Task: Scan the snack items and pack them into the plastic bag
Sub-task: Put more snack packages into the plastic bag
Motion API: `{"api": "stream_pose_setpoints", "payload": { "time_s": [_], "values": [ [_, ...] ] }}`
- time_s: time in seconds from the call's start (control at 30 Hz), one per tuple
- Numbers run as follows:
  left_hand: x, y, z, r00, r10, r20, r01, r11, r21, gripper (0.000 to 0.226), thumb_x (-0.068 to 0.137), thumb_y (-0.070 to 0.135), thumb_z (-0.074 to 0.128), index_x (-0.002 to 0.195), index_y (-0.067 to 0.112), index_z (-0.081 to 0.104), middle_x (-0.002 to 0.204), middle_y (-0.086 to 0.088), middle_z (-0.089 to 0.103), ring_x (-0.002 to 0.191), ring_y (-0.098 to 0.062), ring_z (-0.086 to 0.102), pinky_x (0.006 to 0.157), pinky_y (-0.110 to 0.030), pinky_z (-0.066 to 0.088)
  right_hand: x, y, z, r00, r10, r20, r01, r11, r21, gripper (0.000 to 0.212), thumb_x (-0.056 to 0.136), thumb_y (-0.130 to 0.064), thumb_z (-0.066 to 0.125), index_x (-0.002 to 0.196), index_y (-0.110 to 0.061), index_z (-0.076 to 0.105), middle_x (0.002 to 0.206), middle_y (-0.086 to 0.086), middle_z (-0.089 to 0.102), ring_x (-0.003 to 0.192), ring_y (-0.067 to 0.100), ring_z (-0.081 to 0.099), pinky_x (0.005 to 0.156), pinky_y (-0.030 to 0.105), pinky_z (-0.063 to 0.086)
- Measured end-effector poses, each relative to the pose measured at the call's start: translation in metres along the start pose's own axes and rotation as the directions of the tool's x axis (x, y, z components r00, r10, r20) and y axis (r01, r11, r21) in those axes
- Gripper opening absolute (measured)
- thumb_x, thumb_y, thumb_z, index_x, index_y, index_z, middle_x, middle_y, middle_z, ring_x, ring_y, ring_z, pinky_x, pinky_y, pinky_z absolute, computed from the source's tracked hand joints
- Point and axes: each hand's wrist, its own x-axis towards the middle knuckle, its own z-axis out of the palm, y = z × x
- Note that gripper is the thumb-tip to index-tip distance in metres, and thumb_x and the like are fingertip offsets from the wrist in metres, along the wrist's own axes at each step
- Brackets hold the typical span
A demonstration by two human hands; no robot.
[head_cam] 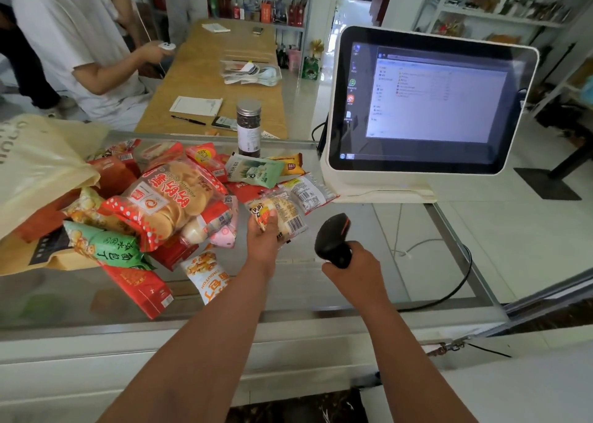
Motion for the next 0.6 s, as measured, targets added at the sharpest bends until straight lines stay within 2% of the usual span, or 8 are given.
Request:
{"api": "stream_pose_setpoints", "payload": {
  "time_s": [0.07,0.13,0.2,0.33,0.43,0.5,0.53,0.6],
  "values": [
    [-0.002,0.001,0.000,1.000,-0.010,-0.015,0.010,1.000,-0.006,0.038,0.098,0.029,0.052,0.134,0.023,0.044,0.126,-0.003,0.063,0.106,-0.020,0.065,0.074,-0.032,0.057,0.005,0.010,0.007,1.000,0.006,0.008,-0.006,0.999,-0.041,0.026,0.081,-0.013,0.067,0.102,-0.013,0.054,0.089,-0.001,0.057,0.078,0.007,0.056,0.057,0.009,0.033],
    [-0.004,0.002,0.000,1.000,-0.005,-0.013,0.005,1.000,0.018,0.037,0.098,0.030,0.052,0.134,0.022,0.045,0.125,-0.004,0.064,0.107,-0.024,0.066,0.078,-0.035,0.057,0.010,0.020,0.014,1.000,0.019,-0.001,-0.019,0.998,-0.066,0.034,0.080,-0.010,0.069,0.110,-0.009,0.054,0.102,0.007,0.060,0.093,0.020,0.059,0.068,0.016,0.040],
    [-0.008,0.007,0.004,1.000,0.010,-0.010,-0.009,1.000,0.026,0.039,0.098,0.031,0.052,0.135,0.020,0.045,0.125,-0.005,0.064,0.108,-0.025,0.066,0.081,-0.037,0.057,0.013,0.027,0.021,1.000,0.026,0.000,-0.026,0.997,-0.077,0.040,0.079,-0.011,0.072,0.114,-0.009,0.052,0.109,0.011,0.059,0.100,0.025,0.058,0.079,0.026,0.045],
    [-0.014,0.018,0.013,1.000,0.010,0.002,-0.010,0.999,0.030,0.033,0.099,0.027,0.052,0.130,0.018,0.046,0.126,-0.008,0.062,0.106,-0.027,0.065,0.066,-0.028,0.058,0.013,0.025,0.024,1.000,0.024,-0.012,-0.025,0.993,-0.112,0.053,0.076,-0.012,0.071,0.124,-0.009,0.048,0.113,0.016,0.053,0.108,0.034,0.052,0.081,0.034,0.042],
    [-0.023,0.027,0.016,0.999,0.024,0.024,-0.026,0.996,0.081,0.030,0.098,0.024,0.054,0.128,0.019,0.049,0.126,-0.008,0.062,0.097,-0.022,0.066,0.059,-0.026,0.057,0.008,0.009,0.016,0.998,-0.011,-0.062,0.001,0.985,-0.170,0.074,0.078,-0.020,0.068,0.142,-0.018,0.032,0.133,0.014,0.039,0.125,0.032,0.035,0.099,0.040,0.036],
    [-0.031,0.037,0.016,0.998,0.061,0.018,-0.062,0.993,0.096,0.025,0.098,0.022,0.054,0.123,0.022,0.051,0.118,0.004,0.064,0.089,-0.013,0.066,0.066,-0.034,0.059,0.002,-0.008,0.009,0.982,-0.118,-0.148,0.091,0.980,-0.178,0.066,0.081,-0.019,0.063,0.141,-0.020,0.035,0.137,0.011,0.036,0.129,0.030,0.031,0.103,0.042,0.033],
    [-0.033,0.043,0.014,0.996,0.088,0.013,-0.089,0.992,0.092,0.023,0.098,0.022,0.055,0.120,0.024,0.051,0.112,0.010,0.064,0.090,-0.012,0.065,0.073,-0.039,0.059,-0.001,-0.018,0.006,0.967,-0.164,-0.193,0.133,0.977,-0.166,0.058,0.083,-0.016,0.061,0.137,-0.019,0.041,0.133,0.010,0.042,0.125,0.029,0.036,0.100,0.040,0.035],
    [-0.036,0.061,0.005,0.978,0.195,0.076,-0.204,0.969,0.137,0.022,0.096,0.027,0.058,0.118,0.029,0.055,0.114,0.005,0.065,0.103,-0.017,0.064,0.085,-0.045,0.056,-0.008,-0.044,0.001,0.967,-0.129,-0.219,0.139,0.990,0.032,0.032,0.088,-0.016,0.058,0.120,-0.017,0.055,0.109,0.006,0.059,0.103,0.022,0.054,0.085,0.031,0.044]
  ]
}}
